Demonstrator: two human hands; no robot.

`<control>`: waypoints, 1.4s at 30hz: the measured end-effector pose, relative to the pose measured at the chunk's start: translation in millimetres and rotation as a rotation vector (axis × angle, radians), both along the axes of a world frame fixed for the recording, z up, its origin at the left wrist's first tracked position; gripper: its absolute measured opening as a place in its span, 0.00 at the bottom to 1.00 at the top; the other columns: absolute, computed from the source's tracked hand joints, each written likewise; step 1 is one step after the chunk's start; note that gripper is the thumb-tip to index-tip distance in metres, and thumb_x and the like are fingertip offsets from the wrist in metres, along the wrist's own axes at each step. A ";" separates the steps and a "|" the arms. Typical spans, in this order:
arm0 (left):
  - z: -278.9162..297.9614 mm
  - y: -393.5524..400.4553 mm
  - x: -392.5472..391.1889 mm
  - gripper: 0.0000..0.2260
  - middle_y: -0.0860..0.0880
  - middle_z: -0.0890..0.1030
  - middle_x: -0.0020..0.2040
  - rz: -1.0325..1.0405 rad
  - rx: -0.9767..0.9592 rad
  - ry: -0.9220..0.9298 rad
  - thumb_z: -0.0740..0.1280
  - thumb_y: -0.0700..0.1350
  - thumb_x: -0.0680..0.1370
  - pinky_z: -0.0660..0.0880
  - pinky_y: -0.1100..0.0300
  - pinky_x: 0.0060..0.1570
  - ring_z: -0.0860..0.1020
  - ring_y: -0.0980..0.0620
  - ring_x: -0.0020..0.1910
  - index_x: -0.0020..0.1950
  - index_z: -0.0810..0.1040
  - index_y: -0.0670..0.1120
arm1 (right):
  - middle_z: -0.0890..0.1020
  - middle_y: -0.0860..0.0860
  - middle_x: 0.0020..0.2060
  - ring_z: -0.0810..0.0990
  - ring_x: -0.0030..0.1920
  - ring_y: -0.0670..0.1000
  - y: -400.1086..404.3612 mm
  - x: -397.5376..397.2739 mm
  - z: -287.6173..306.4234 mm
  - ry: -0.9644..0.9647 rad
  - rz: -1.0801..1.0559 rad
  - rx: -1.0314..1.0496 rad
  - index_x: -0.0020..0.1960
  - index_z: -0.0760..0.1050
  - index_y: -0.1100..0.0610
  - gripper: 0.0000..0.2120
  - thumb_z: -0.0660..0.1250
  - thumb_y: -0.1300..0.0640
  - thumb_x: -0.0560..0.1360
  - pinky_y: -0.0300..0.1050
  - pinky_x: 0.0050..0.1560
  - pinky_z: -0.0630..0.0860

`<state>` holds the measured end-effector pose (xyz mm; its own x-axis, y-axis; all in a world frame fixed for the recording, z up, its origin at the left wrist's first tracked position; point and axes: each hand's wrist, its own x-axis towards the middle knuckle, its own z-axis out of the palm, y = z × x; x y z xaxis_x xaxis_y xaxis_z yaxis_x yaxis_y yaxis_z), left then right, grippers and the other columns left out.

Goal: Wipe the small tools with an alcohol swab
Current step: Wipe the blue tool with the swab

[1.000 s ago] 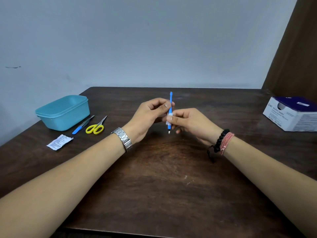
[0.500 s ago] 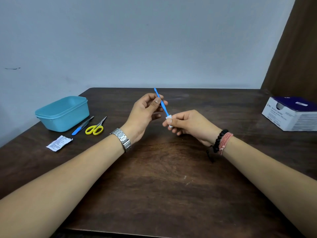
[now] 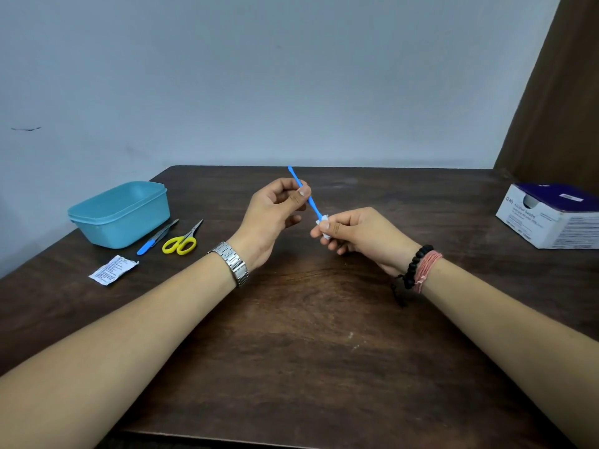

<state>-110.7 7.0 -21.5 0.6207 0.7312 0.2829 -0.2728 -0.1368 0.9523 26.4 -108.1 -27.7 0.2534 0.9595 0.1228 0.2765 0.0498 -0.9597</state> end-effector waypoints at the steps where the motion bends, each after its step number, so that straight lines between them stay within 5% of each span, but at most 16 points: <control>1: -0.2 0.1 -0.2 0.04 0.54 0.84 0.45 -0.008 0.004 0.001 0.69 0.43 0.79 0.75 0.61 0.45 0.79 0.56 0.45 0.52 0.80 0.50 | 0.82 0.47 0.34 0.76 0.34 0.43 0.2 0.4 -0.4 -0.007 -0.003 0.002 0.44 0.84 0.55 0.08 0.67 0.56 0.79 0.35 0.36 0.73; 5: -0.3 0.4 -0.7 0.07 0.52 0.85 0.50 -0.027 0.021 0.013 0.67 0.41 0.80 0.76 0.61 0.46 0.79 0.57 0.46 0.55 0.80 0.50 | 0.82 0.47 0.34 0.77 0.35 0.43 0.6 2.6 -1.2 -0.017 -0.006 0.000 0.45 0.84 0.54 0.08 0.67 0.56 0.78 0.36 0.37 0.74; 12: 2.6 3.8 -0.7 0.01 0.53 0.80 0.41 0.090 -0.072 -0.074 0.69 0.44 0.79 0.74 0.63 0.40 0.76 0.57 0.40 0.48 0.79 0.49 | 0.82 0.49 0.37 0.75 0.34 0.43 0.1 2.7 -0.5 -0.002 -0.010 0.002 0.46 0.84 0.56 0.08 0.66 0.56 0.79 0.34 0.35 0.72; 18: -0.6 4.7 -0.7 0.05 0.52 0.84 0.46 0.058 -0.048 -0.035 0.67 0.41 0.80 0.74 0.63 0.40 0.77 0.57 0.41 0.53 0.80 0.49 | 0.83 0.48 0.44 0.74 0.37 0.44 3.4 11.6 -0.9 0.044 -0.173 0.043 0.54 0.82 0.63 0.10 0.63 0.60 0.81 0.32 0.32 0.71; 23: -4.5 -4.2 1.8 0.06 0.52 0.85 0.48 -0.026 0.056 0.064 0.67 0.41 0.80 0.73 0.61 0.44 0.80 0.55 0.45 0.53 0.81 0.50 | 0.81 0.48 0.39 0.76 0.39 0.44 3.0 5.3 -0.1 0.060 -0.092 0.059 0.50 0.81 0.60 0.10 0.62 0.60 0.81 0.36 0.38 0.73; 28: -3.9 -2.0 0.4 0.07 0.50 0.85 0.49 -0.036 0.058 0.054 0.67 0.41 0.79 0.73 0.57 0.47 0.81 0.54 0.43 0.54 0.81 0.50 | 0.85 0.44 0.49 0.78 0.42 0.42 2.5 1.9 -1.4 -0.010 -0.021 0.021 0.48 0.82 0.54 0.10 0.62 0.57 0.81 0.35 0.38 0.74; 34: -3.5 -4.3 0.3 0.08 0.50 0.86 0.50 -0.059 0.105 0.077 0.67 0.41 0.80 0.72 0.57 0.49 0.81 0.54 0.51 0.55 0.81 0.52 | 0.83 0.51 0.41 0.77 0.38 0.43 1.5 4.7 1.1 0.063 -0.057 0.108 0.50 0.82 0.56 0.05 0.67 0.61 0.78 0.35 0.39 0.72; 42: -3.3 -5.7 0.6 0.08 0.51 0.86 0.52 -0.070 0.127 0.098 0.66 0.41 0.80 0.72 0.56 0.51 0.81 0.56 0.52 0.56 0.80 0.51 | 0.85 0.54 0.42 0.79 0.39 0.44 0.1 6.0 4.5 0.072 -0.109 0.120 0.51 0.81 0.62 0.06 0.69 0.60 0.77 0.34 0.39 0.74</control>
